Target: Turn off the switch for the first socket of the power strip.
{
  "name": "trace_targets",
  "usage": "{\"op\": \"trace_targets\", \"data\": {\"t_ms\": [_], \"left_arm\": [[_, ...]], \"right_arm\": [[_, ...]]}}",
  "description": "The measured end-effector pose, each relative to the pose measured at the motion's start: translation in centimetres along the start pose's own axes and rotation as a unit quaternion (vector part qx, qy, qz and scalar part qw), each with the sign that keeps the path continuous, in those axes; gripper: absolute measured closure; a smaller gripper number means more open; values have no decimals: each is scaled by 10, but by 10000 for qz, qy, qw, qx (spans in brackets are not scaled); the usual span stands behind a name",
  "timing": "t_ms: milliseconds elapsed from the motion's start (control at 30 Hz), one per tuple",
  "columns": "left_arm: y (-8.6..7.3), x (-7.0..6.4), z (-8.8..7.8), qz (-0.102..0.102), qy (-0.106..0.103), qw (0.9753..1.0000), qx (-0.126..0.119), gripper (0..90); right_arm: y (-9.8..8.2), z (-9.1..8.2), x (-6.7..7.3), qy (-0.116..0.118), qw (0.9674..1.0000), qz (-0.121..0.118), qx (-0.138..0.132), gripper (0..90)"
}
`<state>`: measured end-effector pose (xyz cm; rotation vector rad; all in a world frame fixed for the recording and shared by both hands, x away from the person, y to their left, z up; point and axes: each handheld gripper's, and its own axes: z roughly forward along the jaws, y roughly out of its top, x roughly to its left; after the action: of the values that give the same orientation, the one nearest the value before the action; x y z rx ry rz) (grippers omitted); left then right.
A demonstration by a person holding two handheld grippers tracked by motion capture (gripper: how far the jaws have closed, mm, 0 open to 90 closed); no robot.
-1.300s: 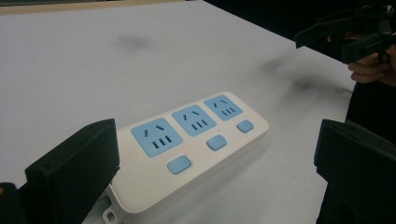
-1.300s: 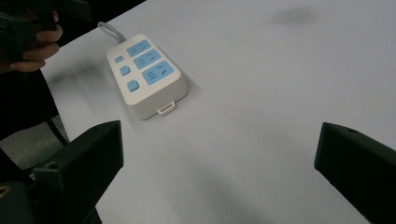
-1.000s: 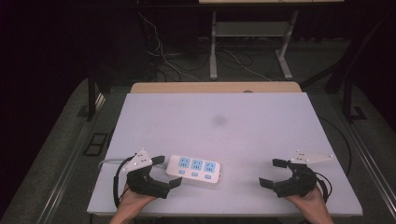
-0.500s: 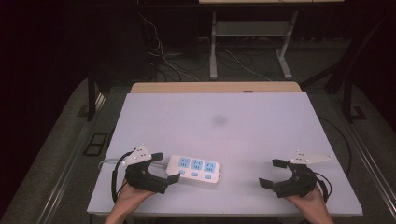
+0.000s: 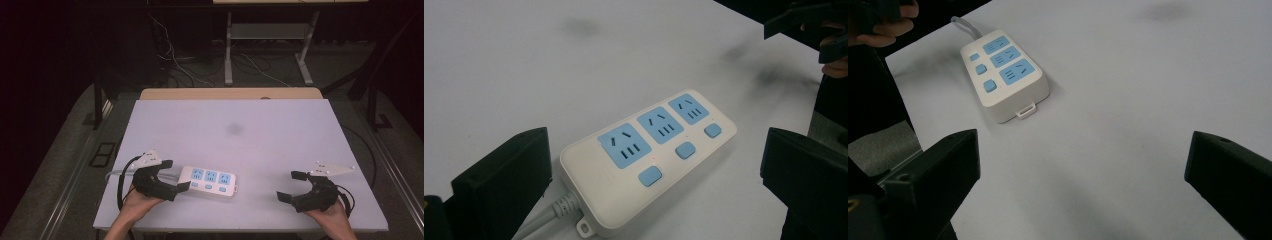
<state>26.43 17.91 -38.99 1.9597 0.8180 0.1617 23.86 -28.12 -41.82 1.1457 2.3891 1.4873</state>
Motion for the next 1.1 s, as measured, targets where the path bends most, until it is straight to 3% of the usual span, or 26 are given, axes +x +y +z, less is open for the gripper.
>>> {"op": "trace_targets", "data": {"t_ms": [600, 1100], "left_arm": [[12, 2, 12, 180, -137, 9988, 429, 0], [29, 0, 21, 545, -290, 9933, 975, 0]], "right_arm": [[0, 1, 0, -3, 10000, 12, 12, 10], [0, 1, 0, 6, 10000, 15, 7, 10]]}}
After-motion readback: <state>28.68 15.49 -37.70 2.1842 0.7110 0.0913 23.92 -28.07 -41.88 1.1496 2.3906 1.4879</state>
